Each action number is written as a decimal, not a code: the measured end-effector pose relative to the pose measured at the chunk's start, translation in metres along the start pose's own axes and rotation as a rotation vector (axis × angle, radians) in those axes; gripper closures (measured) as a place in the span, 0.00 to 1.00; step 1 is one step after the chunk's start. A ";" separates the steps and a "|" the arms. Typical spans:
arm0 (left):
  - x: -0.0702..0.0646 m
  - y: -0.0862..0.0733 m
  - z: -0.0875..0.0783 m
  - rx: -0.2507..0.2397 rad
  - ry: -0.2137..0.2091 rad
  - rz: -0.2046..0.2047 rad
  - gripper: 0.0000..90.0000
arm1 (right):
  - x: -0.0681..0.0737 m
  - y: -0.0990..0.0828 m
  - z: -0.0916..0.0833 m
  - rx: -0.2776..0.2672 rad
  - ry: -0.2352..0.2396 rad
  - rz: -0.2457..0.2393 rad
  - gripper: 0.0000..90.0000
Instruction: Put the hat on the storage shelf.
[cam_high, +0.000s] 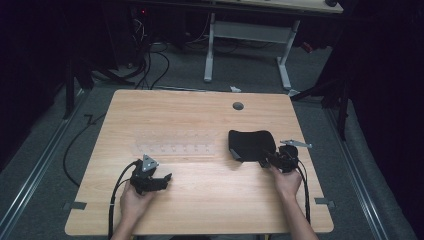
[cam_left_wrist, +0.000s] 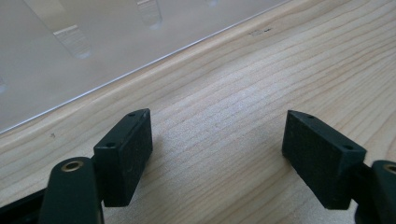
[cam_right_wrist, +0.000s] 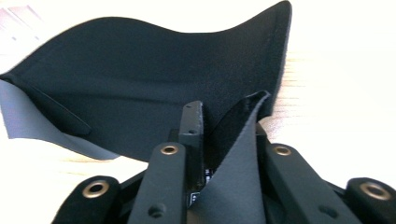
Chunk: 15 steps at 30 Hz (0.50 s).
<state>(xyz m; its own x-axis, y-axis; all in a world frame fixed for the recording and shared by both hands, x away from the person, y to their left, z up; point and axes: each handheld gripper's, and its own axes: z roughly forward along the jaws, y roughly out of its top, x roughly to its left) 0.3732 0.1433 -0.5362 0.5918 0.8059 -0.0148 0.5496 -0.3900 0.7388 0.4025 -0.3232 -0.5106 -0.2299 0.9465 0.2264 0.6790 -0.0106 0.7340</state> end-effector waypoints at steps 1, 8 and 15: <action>0.000 0.000 0.000 0.000 0.000 0.000 0.28 | 0.000 0.000 -0.001 -0.001 0.003 0.002 0.87; 0.000 0.000 0.000 0.000 0.000 0.000 0.28 | 0.002 0.001 -0.003 -0.020 0.030 0.016 0.93; 0.000 0.000 0.000 0.000 0.000 0.000 0.28 | 0.003 0.001 -0.005 -0.031 0.047 0.030 0.95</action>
<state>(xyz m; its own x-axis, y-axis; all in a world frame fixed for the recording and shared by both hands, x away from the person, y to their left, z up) 0.3732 0.1434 -0.5362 0.5921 0.8057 -0.0146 0.5495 -0.3904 0.7387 0.3992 -0.3216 -0.5055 -0.2425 0.9295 0.2780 0.6642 -0.0498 0.7459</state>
